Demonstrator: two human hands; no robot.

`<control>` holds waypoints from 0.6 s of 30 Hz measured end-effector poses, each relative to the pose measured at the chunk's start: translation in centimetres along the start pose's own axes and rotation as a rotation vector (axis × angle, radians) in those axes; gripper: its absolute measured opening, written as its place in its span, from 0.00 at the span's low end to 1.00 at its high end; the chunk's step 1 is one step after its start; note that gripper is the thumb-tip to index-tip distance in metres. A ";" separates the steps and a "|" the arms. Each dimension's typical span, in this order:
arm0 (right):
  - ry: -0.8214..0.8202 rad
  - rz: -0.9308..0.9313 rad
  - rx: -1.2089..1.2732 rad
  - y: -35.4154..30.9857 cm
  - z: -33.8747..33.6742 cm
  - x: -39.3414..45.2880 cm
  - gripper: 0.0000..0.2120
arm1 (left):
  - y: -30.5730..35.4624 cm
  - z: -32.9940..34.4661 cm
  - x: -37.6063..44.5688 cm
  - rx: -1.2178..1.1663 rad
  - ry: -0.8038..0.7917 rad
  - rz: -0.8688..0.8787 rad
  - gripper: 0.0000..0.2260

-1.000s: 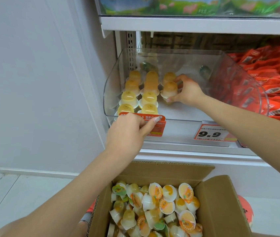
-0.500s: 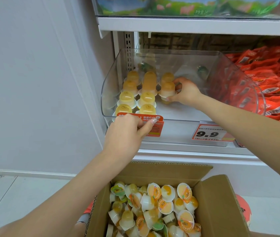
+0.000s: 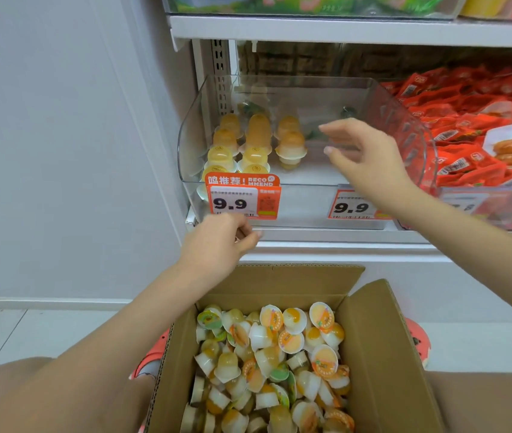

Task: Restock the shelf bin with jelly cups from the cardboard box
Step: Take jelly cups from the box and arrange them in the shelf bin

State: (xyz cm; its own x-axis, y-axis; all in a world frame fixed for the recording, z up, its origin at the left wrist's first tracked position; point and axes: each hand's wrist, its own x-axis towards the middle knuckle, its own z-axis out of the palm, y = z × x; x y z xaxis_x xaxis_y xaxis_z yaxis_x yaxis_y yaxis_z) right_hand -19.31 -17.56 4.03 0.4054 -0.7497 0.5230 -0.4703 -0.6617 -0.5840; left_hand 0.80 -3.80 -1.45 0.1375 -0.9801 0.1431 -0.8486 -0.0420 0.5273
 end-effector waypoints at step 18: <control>-1.091 0.571 -0.201 8.4 12.3 -27.4 0.20 | -11.3 18.3 -10.0 0.224 -0.798 -0.327 0.16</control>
State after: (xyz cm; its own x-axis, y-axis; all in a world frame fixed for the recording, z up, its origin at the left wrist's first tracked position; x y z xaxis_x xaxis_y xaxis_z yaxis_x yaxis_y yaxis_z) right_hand -24.70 -2.67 -22.83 0.4973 -0.6094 -0.6176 -0.8655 -0.2986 -0.4023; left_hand -0.28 2.96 -24.18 0.0645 -0.7518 -0.6563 -0.9208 -0.2983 0.2513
